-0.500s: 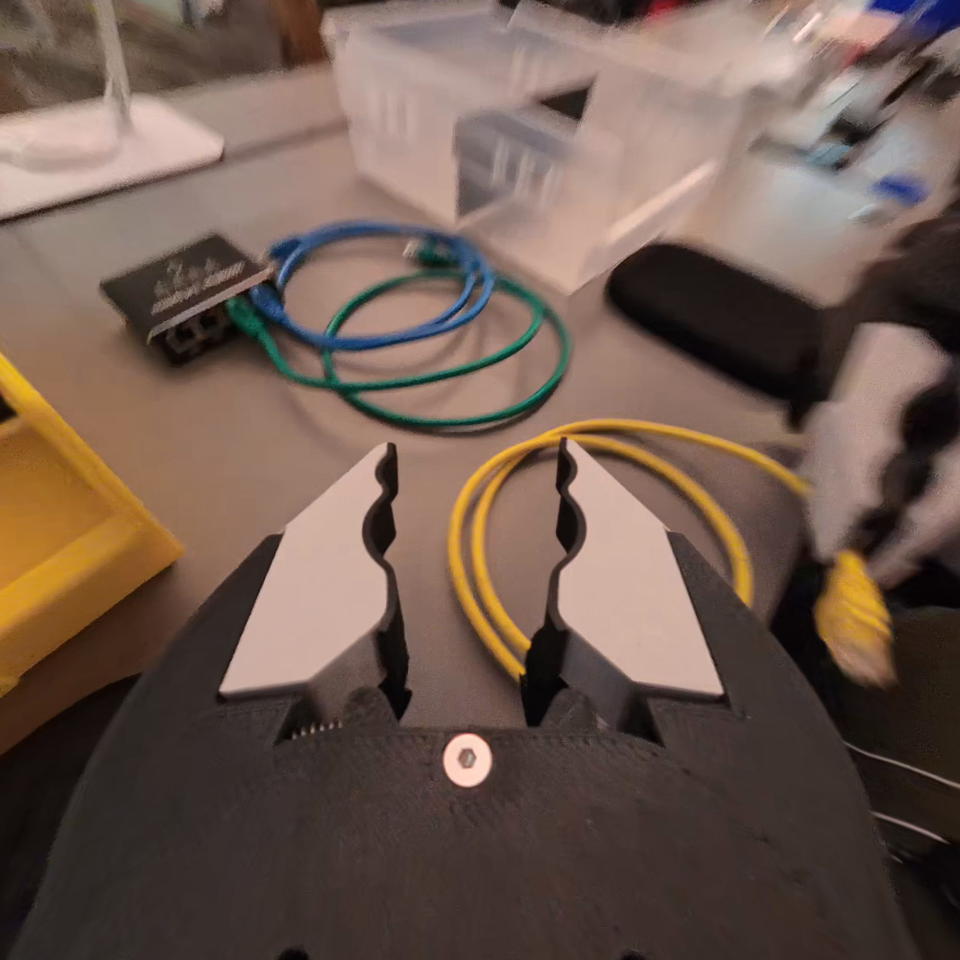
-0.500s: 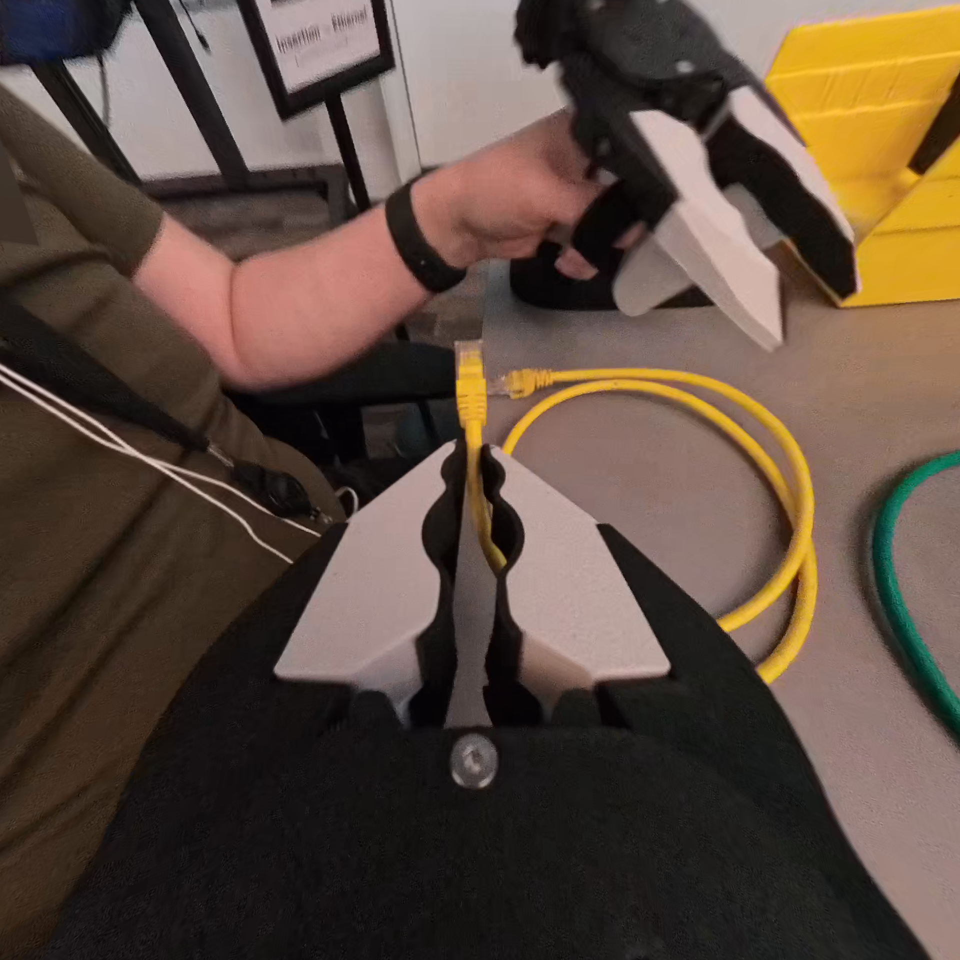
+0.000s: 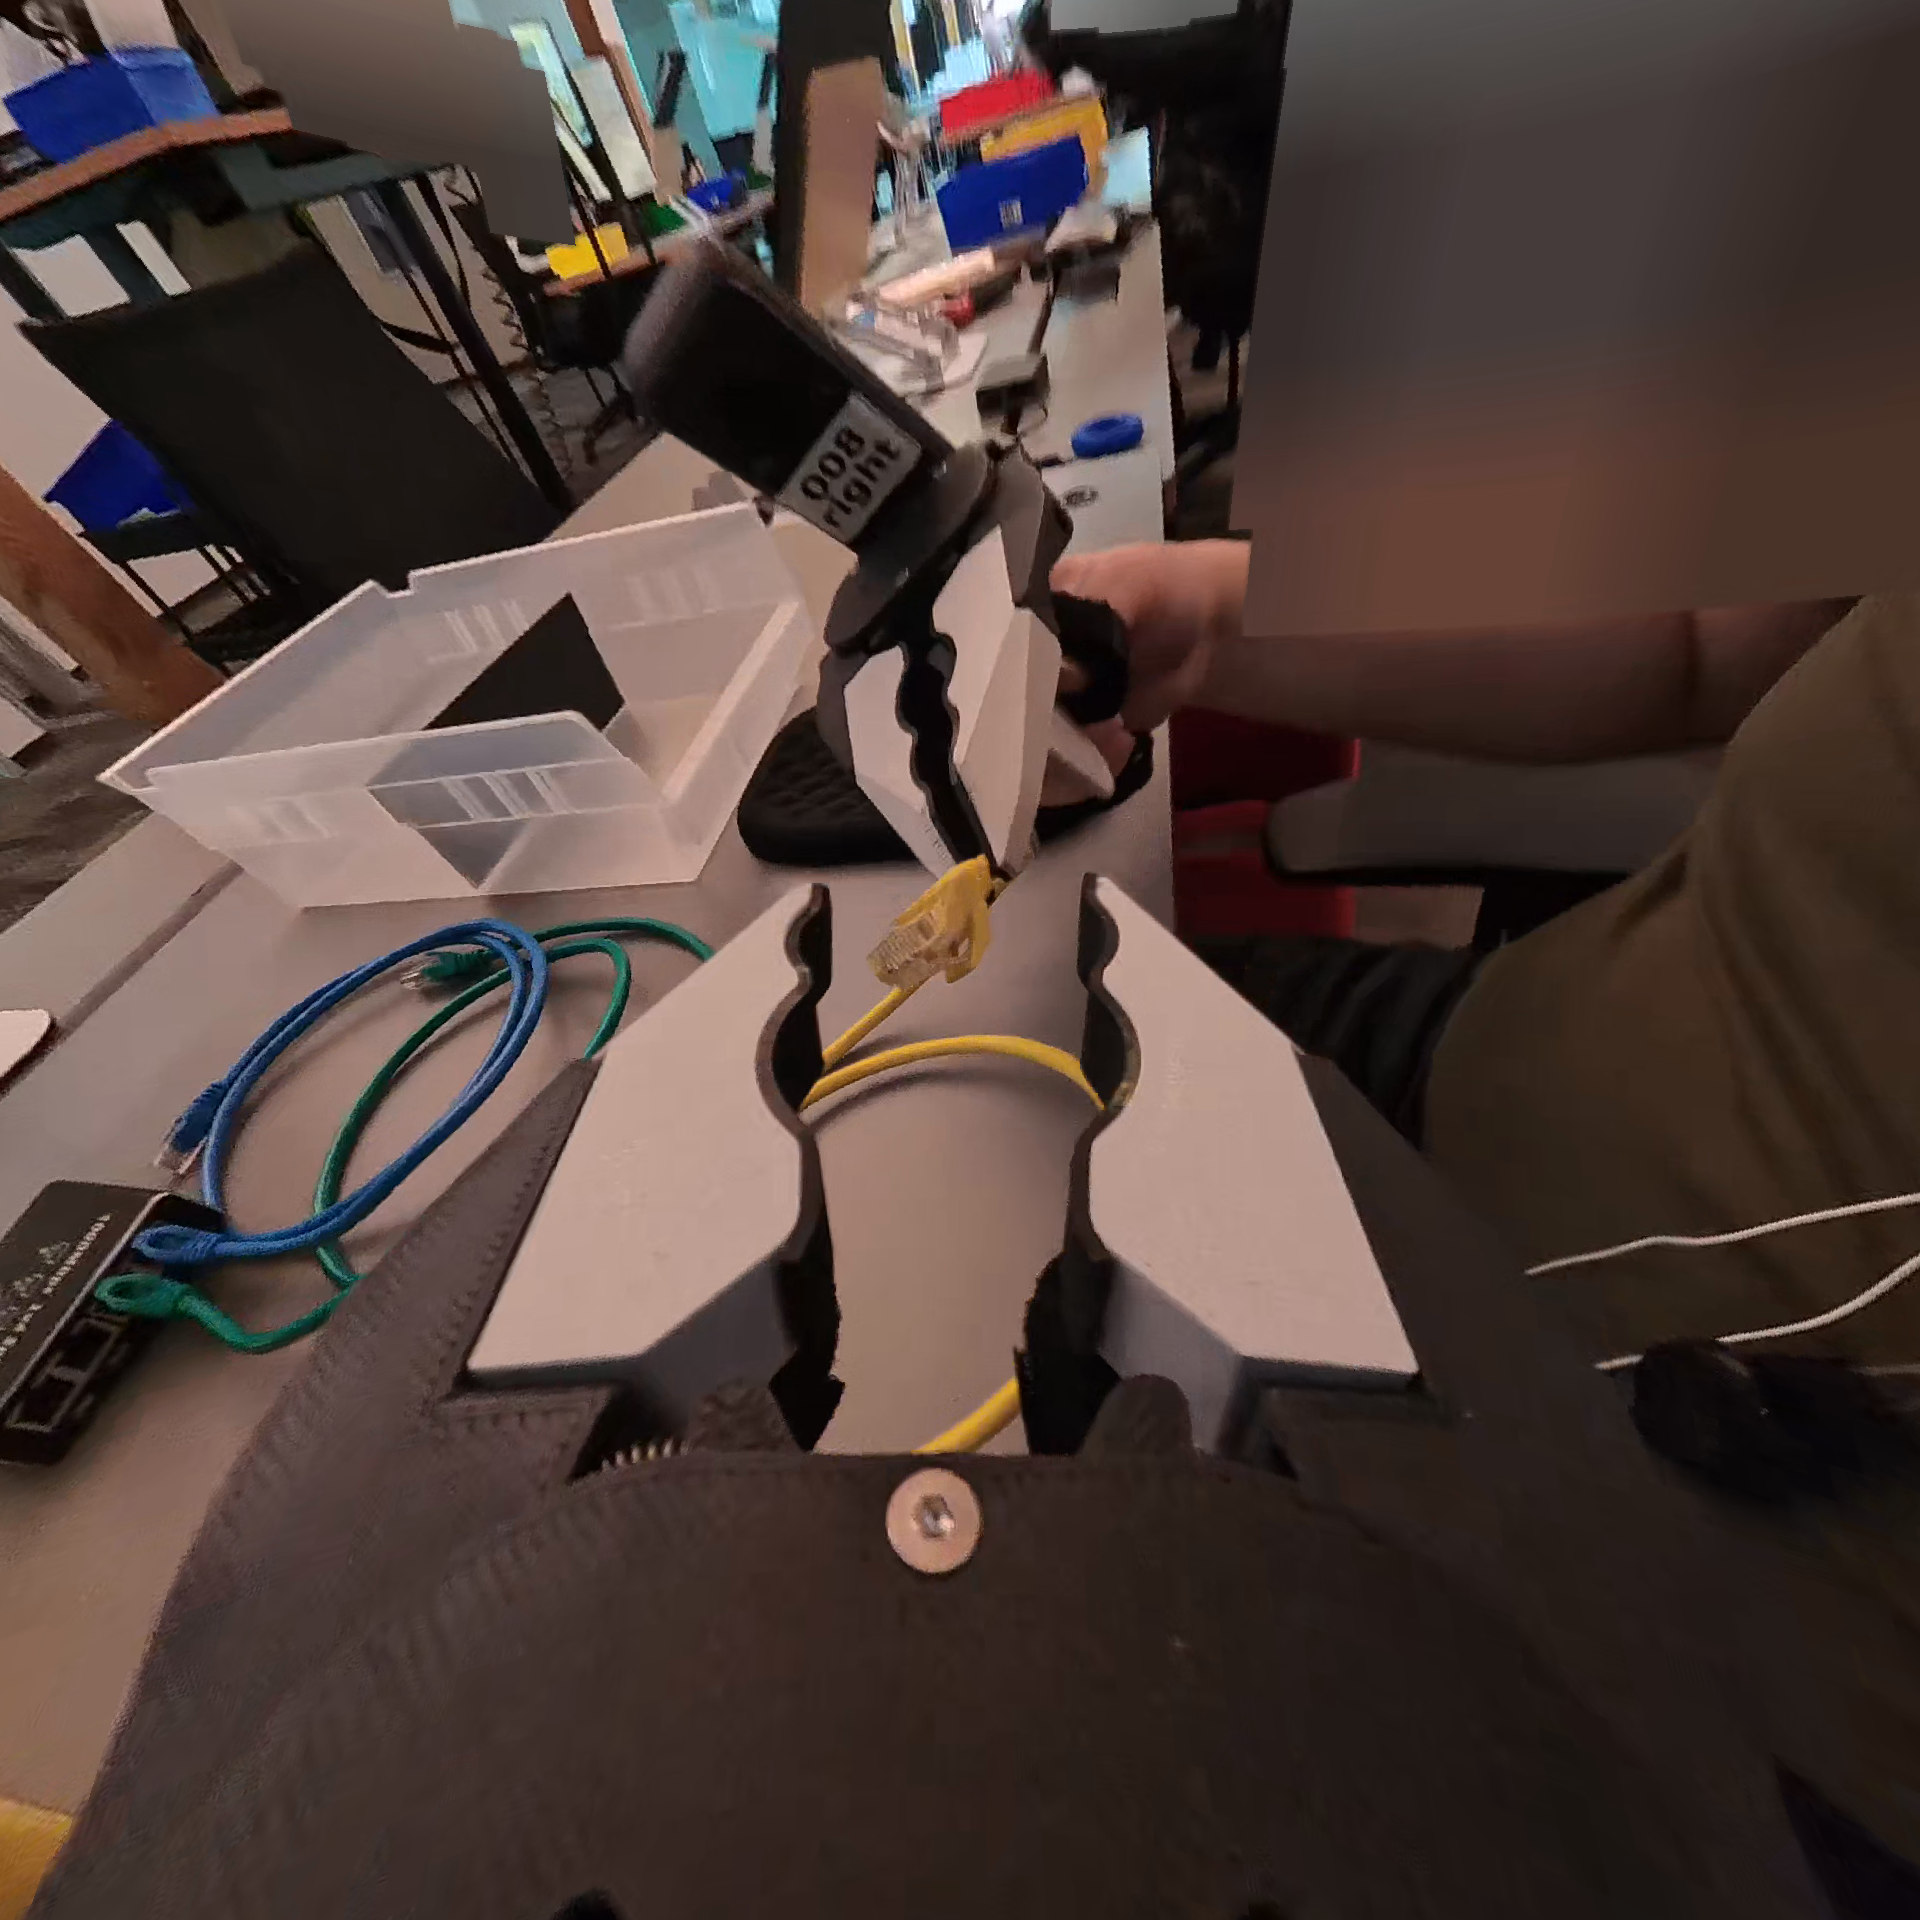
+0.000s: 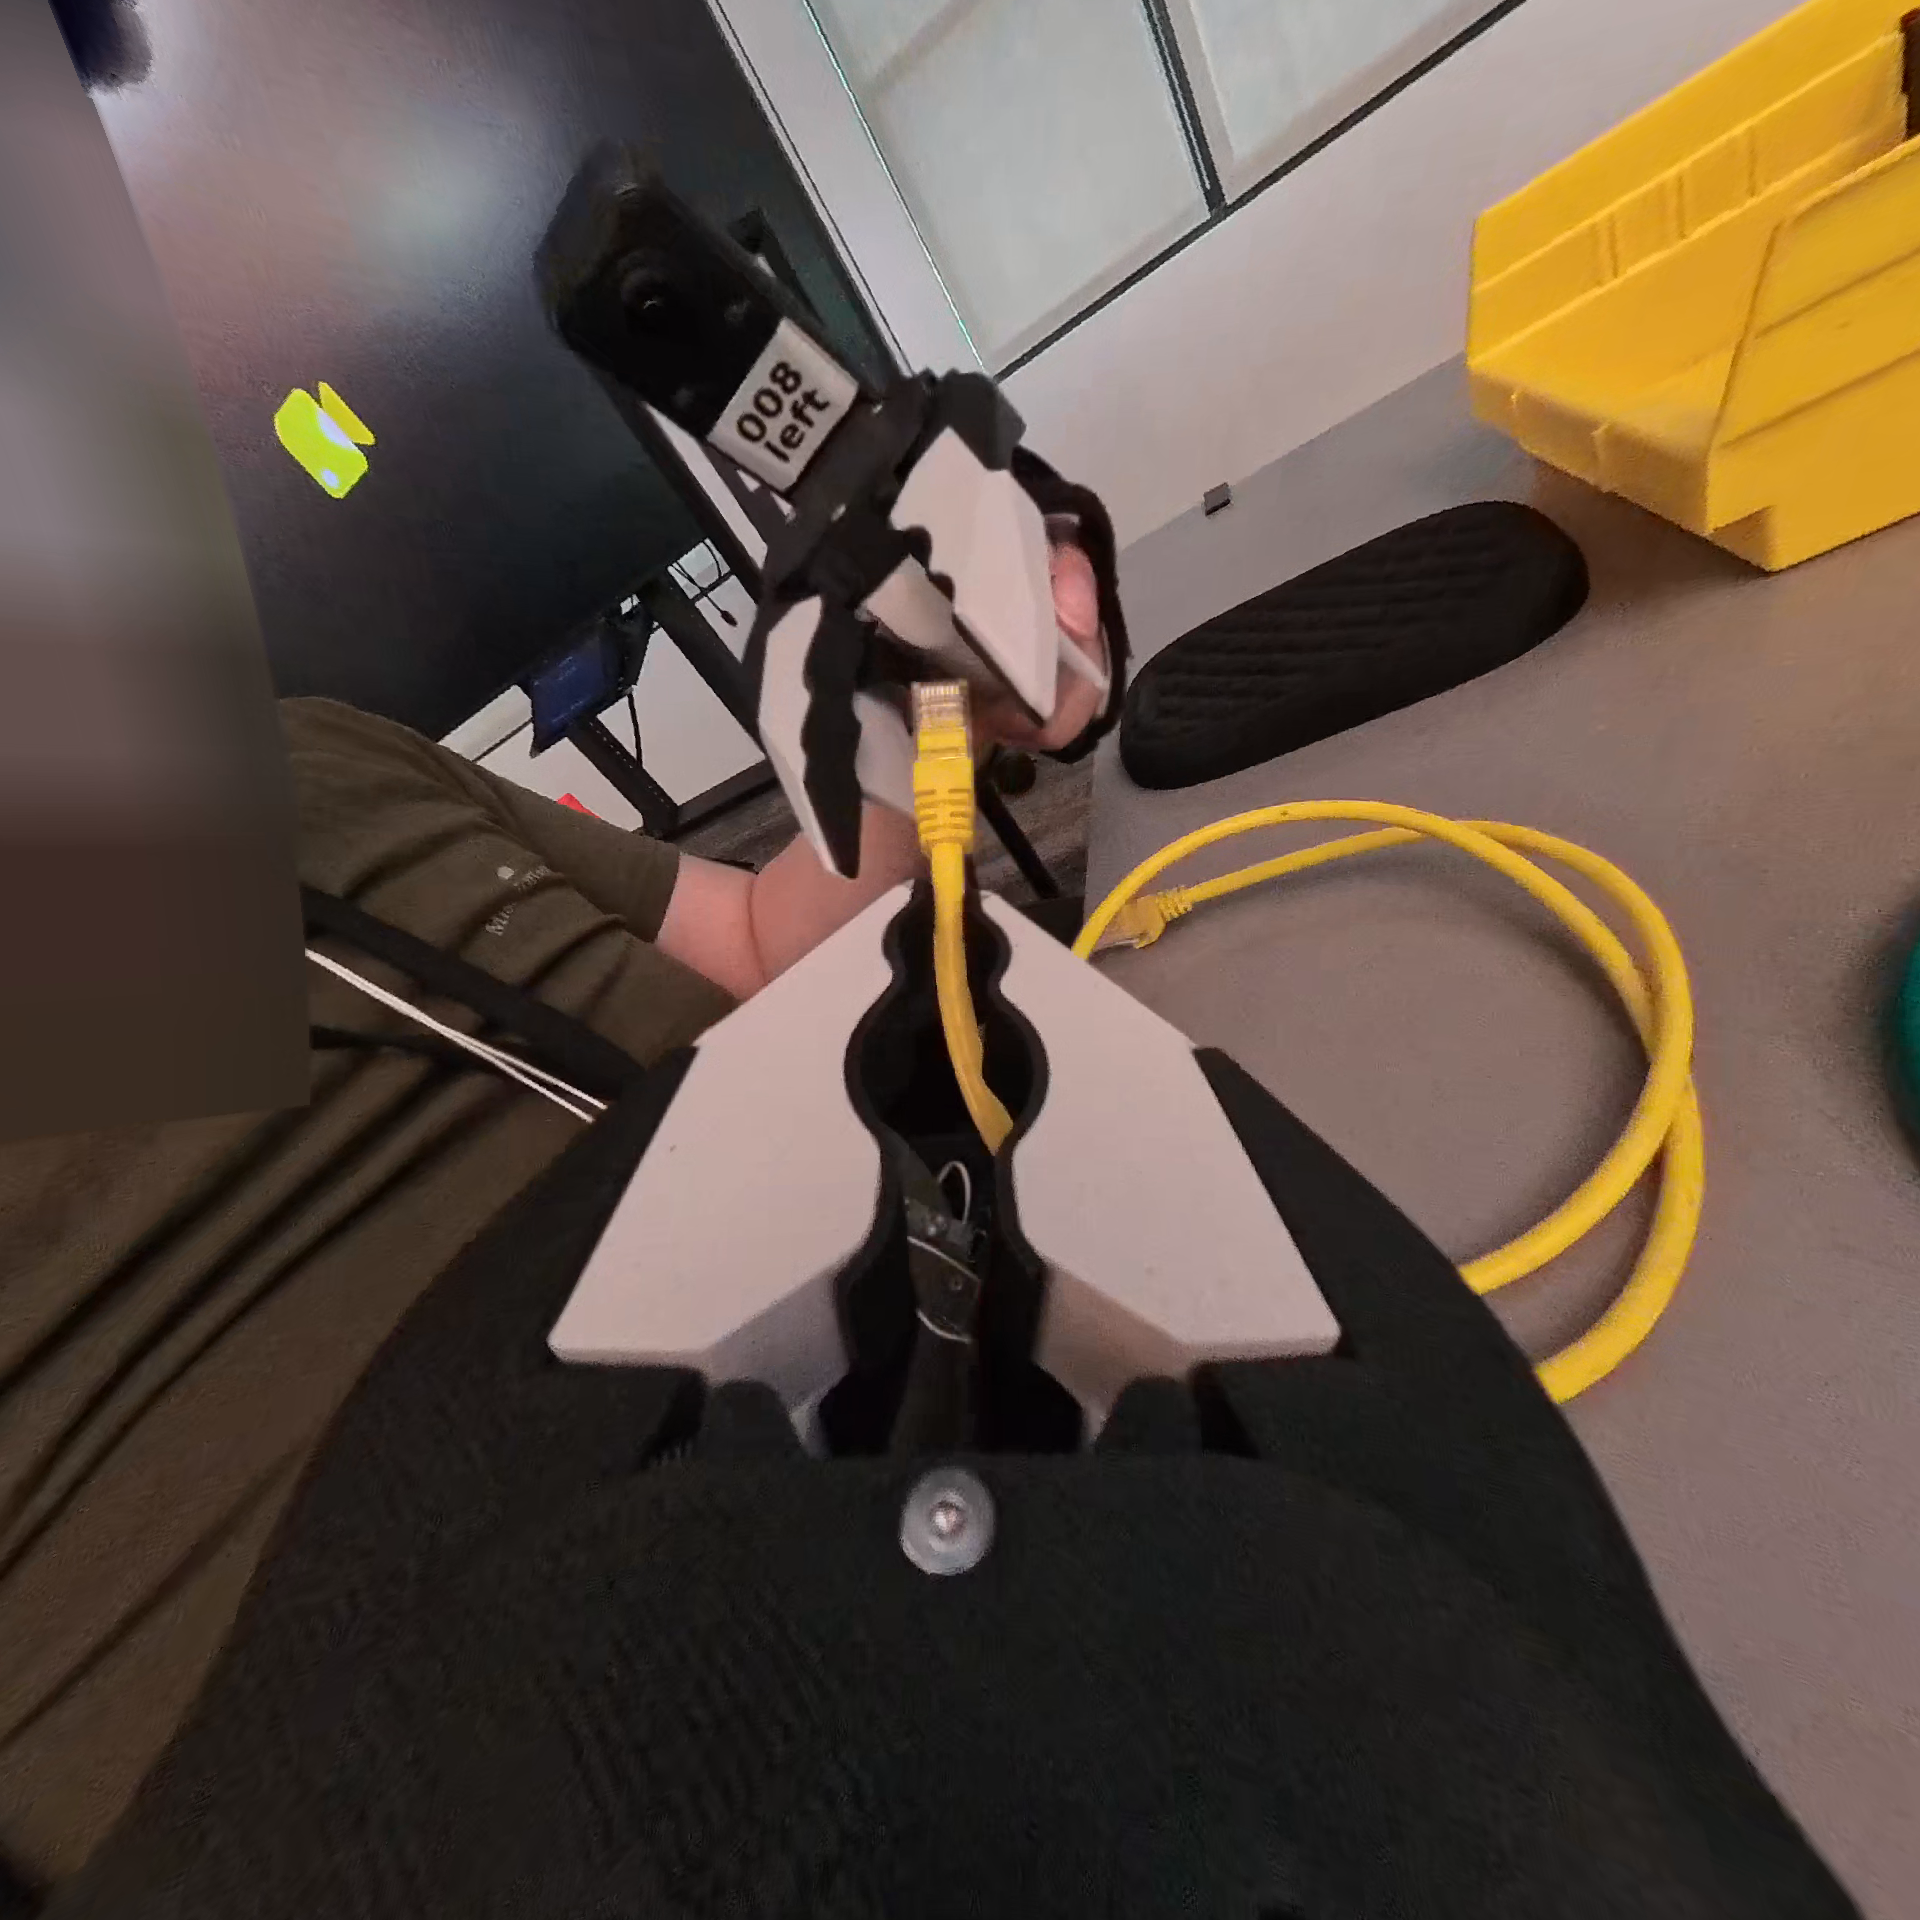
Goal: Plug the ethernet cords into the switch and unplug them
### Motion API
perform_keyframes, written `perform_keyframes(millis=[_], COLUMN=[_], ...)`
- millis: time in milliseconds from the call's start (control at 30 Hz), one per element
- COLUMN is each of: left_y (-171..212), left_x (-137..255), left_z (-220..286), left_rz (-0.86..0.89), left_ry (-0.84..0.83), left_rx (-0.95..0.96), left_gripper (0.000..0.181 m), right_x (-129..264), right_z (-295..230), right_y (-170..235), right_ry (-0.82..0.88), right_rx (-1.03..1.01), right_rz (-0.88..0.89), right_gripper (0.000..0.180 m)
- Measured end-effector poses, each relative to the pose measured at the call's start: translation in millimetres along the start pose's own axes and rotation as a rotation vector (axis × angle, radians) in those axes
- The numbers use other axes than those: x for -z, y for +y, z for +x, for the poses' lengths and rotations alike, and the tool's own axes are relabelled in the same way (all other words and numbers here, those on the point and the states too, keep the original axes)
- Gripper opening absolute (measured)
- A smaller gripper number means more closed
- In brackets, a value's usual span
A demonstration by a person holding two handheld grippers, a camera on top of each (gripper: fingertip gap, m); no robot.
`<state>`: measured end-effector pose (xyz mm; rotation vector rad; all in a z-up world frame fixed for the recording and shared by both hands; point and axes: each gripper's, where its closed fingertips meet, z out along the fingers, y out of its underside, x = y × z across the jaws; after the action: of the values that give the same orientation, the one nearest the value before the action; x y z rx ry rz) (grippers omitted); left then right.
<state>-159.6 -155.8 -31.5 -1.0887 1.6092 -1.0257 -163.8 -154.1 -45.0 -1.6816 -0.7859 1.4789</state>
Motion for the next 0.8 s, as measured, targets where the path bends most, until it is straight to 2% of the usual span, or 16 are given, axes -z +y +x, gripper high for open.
perform_keyframes(millis=[67,133,167,400,467,567,700,800], left_y=[4.9,6.1,5.5,10.0,3.9,-12.9,-35.6,-54.4], left_x=[-8.1,-13.2,-14.8,-18.6,-16.1,-6.4,7.8,13.8], left_z=[0.0,-0.2,-1.0,-3.6,-12.1,-28.5,-48.4,-60.9], left_rz=[-0.044,-0.061,-0.06,-0.106,-0.09,-0.01,0.094,0.154], left_ry=[-0.003,-0.022,-0.04,-0.061,-0.083,-0.074,0.044,0.145], left_rx=[-0.042,-0.099,-0.13,-0.146,-0.102,0.003,0.193,0.292], left_gripper=[0.04,0.022,0.02,0.018,0.019,0.018,0.017,0.017], right_x=[1.3,3.7,4.8,8.3,12.7,34.5,76.6,90.2], right_z=[-0.9,0.5,-0.8,2.6,3.1,-3.6,-10.4,13.9], right_y=[1.8,1.4,1.9,3.0,-5.6,-37.4,-82.6,-100.0], right_ry=[-0.002,0.007,0.005,0.004,0.017,0.114,0.464,0.69], right_rx=[-0.013,-0.026,-0.032,-0.045,0.012,0.319,0.932,1.153], right_rz=[-0.012,-0.01,-0.009,0.01,0.045,0.182,0.3,0.147], right_gripper=[0.005,0.004,0.005,0.005,0.015,0.047,0.052,0.058])
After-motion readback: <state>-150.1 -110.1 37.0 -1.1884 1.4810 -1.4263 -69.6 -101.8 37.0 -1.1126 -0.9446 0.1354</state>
